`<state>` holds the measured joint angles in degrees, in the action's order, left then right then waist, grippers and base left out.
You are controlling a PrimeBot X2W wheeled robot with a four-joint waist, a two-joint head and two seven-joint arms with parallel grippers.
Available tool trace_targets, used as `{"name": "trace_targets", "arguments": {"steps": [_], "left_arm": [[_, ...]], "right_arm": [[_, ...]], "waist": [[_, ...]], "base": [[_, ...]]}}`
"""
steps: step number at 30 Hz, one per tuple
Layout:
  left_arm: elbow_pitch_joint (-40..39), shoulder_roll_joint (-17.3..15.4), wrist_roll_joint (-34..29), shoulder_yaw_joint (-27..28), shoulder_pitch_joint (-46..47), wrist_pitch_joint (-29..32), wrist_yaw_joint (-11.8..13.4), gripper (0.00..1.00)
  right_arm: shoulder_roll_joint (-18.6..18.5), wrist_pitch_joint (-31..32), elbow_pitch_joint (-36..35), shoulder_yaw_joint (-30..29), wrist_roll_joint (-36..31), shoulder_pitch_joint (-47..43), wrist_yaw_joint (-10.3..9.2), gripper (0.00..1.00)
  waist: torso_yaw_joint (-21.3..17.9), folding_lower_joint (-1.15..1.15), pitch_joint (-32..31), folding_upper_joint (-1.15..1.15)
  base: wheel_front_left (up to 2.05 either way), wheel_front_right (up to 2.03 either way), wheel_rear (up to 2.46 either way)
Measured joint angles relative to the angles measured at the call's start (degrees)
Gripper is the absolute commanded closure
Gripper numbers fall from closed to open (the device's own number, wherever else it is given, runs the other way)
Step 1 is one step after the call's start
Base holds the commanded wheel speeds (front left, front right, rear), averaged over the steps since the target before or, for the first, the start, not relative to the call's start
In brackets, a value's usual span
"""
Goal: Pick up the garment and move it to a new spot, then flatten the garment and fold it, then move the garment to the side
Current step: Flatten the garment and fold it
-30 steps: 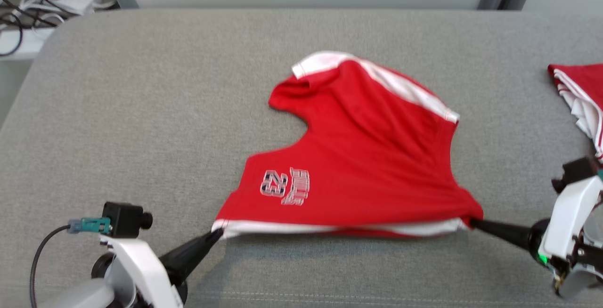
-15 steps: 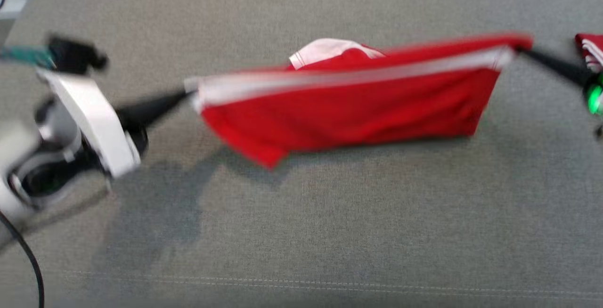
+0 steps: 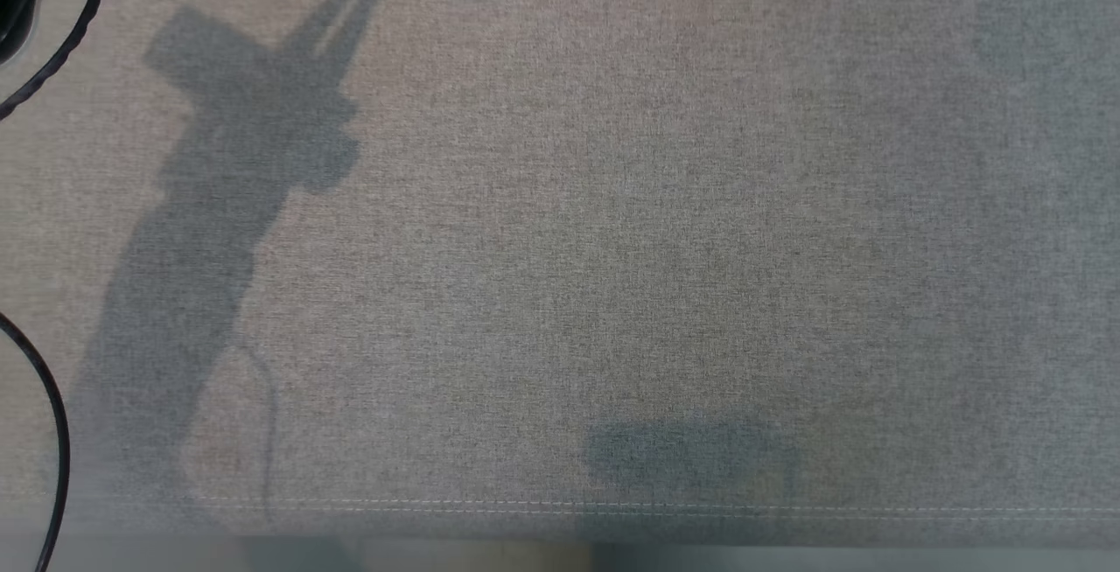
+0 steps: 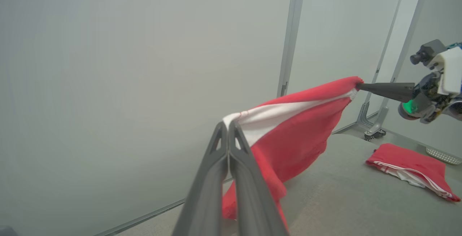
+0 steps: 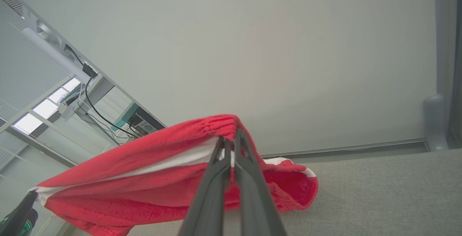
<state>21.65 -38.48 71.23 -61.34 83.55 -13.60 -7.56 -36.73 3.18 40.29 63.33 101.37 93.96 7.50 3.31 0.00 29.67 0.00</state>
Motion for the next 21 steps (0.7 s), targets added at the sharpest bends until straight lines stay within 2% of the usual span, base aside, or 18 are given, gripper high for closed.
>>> {"name": "trace_targets", "arguments": {"steps": [4, 9, 12, 15, 18, 21], "left_arm": [[-1.01, -0.21, 2.83, -2.43, -0.53, -0.65, 0.0, 1.0], [-6.98, -1.59, 7.45, -9.03, -8.4, -0.81, 0.0, 1.0], [-10.04, -4.19, 10.31, -11.34, -13.52, -0.8, 0.0, 1.0], [-12.01, -6.13, 12.54, -11.25, -16.76, -0.81, 0.0, 1.0], [-13.28, -7.39, 13.62, -11.39, -21.34, -0.81, 0.0, 1.0], [-13.76, -7.27, 14.18, -11.22, -26.77, -0.81, 0.0, 1.0]], "right_arm": [[-1.32, 5.79, -0.34, 0.76, 2.63, -1.47, 0.0, 1.0], [-5.09, 13.63, -4.49, 2.04, 9.31, -12.11, -0.02, 1.0], [-7.72, 14.71, -8.17, 2.15, 11.69, -18.0, -0.02, 1.0], [-9.75, 14.62, -12.4, 1.82, 14.14, -21.97, -0.02, 1.0], [-11.6, 15.33, -16.04, 2.94, 15.5, -27.14, -0.02, 1.0], [-12.87, 16.46, -17.81, 5.86, 16.48, -32.44, -0.02, 1.0]], "waist": [[-0.45, 0.0, 1.42, 0.0], [-0.37, 0.0, 0.67, 0.0], [-0.24, 0.0, -0.93, 0.0], [0.0, 0.0, -2.84, 0.0], [0.32, 0.0, -5.27, 0.0], [0.61, 0.0, -8.09, 0.0]], "base": [[0.0, 0.0, 0.0], [0.0, 0.0, 0.0], [0.0, 0.0, 0.0], [0.0, 0.0, 0.0], [0.0, 0.0, 0.0], [0.0, 0.0, 0.0]]}}
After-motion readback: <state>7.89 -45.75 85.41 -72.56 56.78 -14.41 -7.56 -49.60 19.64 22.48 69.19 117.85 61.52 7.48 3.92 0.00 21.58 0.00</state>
